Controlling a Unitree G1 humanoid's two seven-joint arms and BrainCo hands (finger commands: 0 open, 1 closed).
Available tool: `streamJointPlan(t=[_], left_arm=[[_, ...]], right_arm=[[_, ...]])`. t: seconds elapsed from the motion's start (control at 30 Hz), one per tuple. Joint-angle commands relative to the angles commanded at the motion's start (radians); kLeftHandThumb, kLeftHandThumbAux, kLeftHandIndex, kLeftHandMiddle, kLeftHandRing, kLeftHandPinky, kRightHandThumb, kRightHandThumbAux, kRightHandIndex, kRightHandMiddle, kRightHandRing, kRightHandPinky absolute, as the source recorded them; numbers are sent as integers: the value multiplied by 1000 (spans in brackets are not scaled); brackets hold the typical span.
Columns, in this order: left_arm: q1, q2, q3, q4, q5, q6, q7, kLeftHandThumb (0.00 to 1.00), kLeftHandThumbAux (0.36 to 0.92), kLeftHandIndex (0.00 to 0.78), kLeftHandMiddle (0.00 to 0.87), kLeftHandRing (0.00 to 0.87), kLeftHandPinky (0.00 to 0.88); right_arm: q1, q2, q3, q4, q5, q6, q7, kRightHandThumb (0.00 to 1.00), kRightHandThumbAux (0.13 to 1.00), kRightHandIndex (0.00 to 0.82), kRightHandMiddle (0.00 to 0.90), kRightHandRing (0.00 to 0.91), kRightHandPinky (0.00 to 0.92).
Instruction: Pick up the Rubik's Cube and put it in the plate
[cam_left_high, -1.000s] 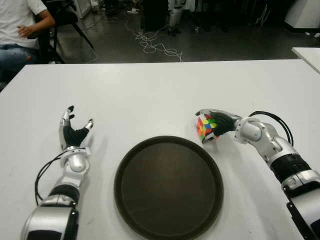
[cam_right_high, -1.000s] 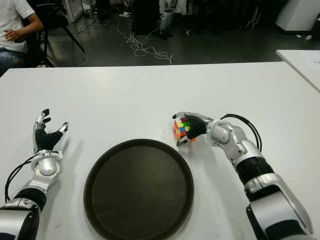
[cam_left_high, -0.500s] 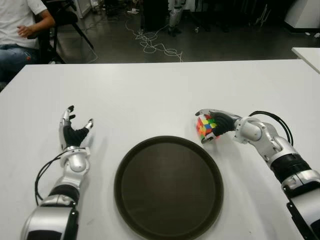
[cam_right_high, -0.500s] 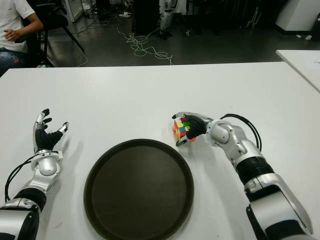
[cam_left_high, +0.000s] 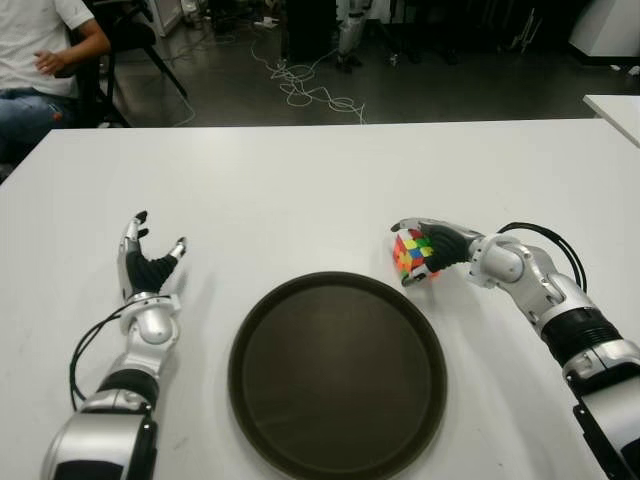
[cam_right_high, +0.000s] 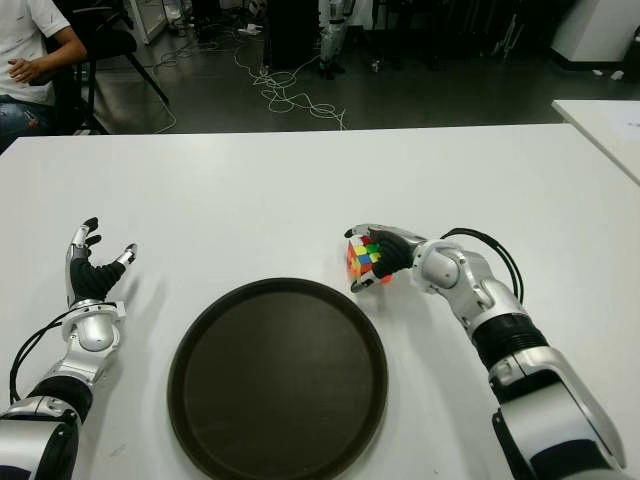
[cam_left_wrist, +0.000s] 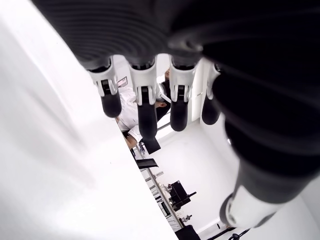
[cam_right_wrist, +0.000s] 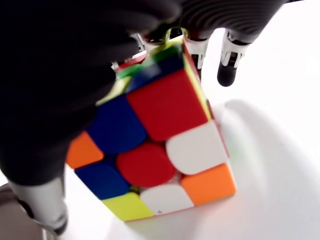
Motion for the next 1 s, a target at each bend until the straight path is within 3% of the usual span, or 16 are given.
streamJointPlan(t=[0.47, 0.73, 0.9, 1.0], left_arm=[[1, 5, -2, 4, 2, 12, -7, 0, 766, 127, 138, 123, 69], [1, 4, 2, 4, -4, 7, -15, 0, 787, 131, 144, 133, 87], [1, 2, 7, 3, -10, 2, -20, 0, 799, 136, 154, 137, 79], [2, 2, 10, 2, -12, 1, -23, 0, 797, 138, 157, 136, 74]], right_arm=[[2, -1, 3, 17, -4, 1, -13, 0, 723, 77, 84, 77, 9], [7, 2, -2, 25, -3, -27, -63, 0, 736, 67, 74, 73, 20], [30, 21, -34, 39, 13, -52, -173, 0, 784, 118, 138, 142, 111], [35, 33, -49, 60, 21, -61, -225, 0, 824, 201, 223, 253, 277]])
